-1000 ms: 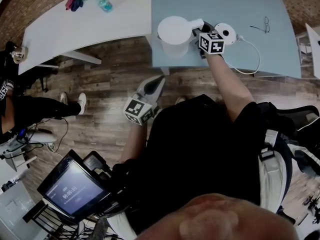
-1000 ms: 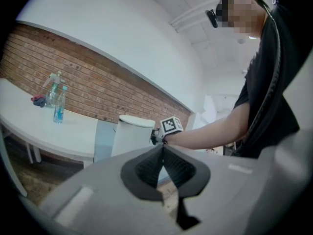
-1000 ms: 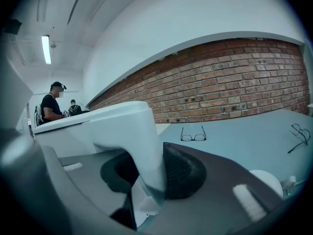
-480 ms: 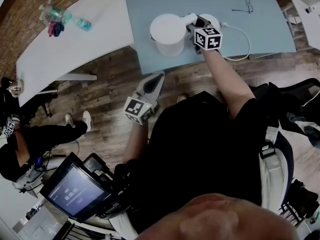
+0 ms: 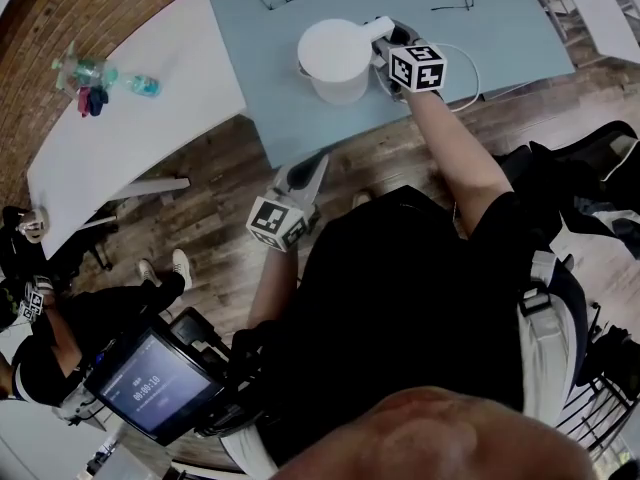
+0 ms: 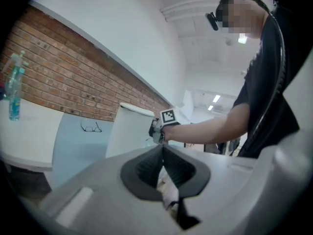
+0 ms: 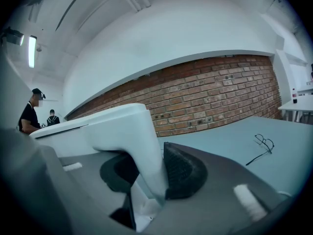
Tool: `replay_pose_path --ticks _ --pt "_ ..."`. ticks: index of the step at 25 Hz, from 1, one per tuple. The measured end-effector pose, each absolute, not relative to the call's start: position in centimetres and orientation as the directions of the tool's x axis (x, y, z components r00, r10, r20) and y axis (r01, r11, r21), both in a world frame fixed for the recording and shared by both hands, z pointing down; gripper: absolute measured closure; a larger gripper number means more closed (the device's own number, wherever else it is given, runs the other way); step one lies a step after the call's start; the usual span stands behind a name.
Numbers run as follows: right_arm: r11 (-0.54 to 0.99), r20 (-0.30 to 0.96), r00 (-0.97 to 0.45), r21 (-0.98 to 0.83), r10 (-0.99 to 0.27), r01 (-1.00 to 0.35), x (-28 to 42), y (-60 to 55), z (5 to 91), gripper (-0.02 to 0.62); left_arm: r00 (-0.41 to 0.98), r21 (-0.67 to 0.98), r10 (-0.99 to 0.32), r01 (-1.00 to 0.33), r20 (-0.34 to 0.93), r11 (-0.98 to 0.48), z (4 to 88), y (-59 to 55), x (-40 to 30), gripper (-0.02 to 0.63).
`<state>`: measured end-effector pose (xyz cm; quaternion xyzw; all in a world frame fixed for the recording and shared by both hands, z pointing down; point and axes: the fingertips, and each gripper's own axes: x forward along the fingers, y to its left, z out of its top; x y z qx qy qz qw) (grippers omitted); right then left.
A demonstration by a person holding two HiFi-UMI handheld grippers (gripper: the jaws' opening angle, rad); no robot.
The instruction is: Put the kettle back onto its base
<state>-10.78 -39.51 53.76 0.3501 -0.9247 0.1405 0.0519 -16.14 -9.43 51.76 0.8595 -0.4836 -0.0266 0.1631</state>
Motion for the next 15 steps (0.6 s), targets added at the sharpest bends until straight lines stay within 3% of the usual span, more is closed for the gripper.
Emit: replay_pose_path --ticks 15 --pt "0.575 0.186 -0.626 -0.264 -0.757 -0.774 -1.7 -42.8 53.5 0.474 0.621 0.322 -0.775 -0.762 0.119 -0.562 51.6 -11.1 -12.7 0.603"
